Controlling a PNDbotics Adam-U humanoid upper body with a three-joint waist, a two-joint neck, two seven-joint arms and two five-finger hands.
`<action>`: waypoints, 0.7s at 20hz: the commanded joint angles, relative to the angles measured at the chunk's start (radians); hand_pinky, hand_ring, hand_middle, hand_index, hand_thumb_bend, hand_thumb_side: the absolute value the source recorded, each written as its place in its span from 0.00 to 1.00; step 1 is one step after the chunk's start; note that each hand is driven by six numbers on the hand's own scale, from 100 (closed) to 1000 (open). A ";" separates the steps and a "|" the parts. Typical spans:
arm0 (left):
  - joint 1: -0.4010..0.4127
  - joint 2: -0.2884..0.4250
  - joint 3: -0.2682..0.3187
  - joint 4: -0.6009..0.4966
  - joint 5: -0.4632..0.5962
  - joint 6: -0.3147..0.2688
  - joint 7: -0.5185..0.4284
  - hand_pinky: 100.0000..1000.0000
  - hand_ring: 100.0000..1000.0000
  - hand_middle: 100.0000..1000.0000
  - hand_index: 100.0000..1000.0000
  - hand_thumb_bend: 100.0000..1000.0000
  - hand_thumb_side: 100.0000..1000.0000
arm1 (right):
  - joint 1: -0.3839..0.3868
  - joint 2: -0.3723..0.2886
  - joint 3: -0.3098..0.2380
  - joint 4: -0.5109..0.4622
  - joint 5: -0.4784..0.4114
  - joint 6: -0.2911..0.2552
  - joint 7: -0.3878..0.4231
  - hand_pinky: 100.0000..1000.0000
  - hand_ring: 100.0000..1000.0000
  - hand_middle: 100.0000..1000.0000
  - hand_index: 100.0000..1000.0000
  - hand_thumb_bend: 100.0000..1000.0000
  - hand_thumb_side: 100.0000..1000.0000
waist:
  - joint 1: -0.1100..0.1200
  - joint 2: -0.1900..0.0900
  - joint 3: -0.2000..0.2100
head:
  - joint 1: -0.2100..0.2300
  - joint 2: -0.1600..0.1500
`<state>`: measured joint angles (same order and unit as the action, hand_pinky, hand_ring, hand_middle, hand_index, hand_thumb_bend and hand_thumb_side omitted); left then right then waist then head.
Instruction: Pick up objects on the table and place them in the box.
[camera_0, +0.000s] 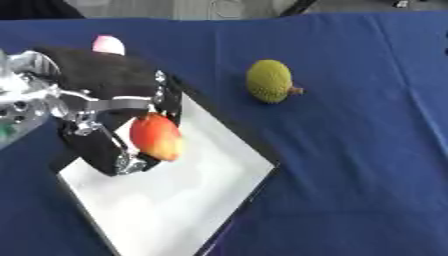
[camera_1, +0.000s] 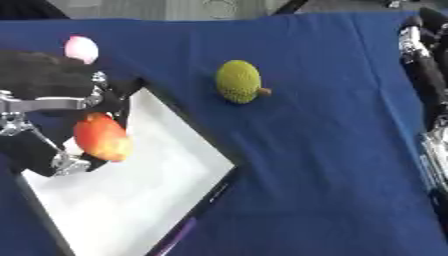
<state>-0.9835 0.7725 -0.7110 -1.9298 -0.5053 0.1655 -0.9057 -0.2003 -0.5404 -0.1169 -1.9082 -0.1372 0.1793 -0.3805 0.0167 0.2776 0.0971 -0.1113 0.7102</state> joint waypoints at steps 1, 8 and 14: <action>0.005 0.002 0.004 0.029 -0.034 -0.025 -0.001 0.71 0.69 0.63 0.60 0.09 0.09 | -0.001 -0.012 -0.009 -0.022 0.006 0.002 -0.003 0.87 0.87 0.84 0.88 0.00 0.60 | 0.008 -0.026 -0.002 | 0.003 0.002; 0.044 -0.009 -0.009 0.057 -0.092 -0.070 -0.001 0.76 0.74 0.70 0.63 0.13 0.17 | 0.004 -0.006 -0.009 -0.018 0.006 0.003 -0.004 0.87 0.87 0.84 0.88 0.00 0.60 | 0.009 -0.024 -0.005 | 0.004 0.002; 0.097 -0.022 -0.012 0.064 -0.131 -0.090 -0.001 0.86 0.81 0.76 0.67 0.00 0.26 | 0.007 0.000 -0.005 -0.013 0.009 0.005 -0.002 0.87 0.87 0.84 0.88 0.00 0.61 | 0.014 -0.020 -0.009 | 0.006 0.005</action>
<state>-0.8755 0.7385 -0.7360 -1.8604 -0.6245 0.0816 -0.9078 -0.1884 -0.5290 -0.1164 -1.9079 -0.1356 0.1823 -0.3821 0.0167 0.2776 0.0892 -0.1076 0.7143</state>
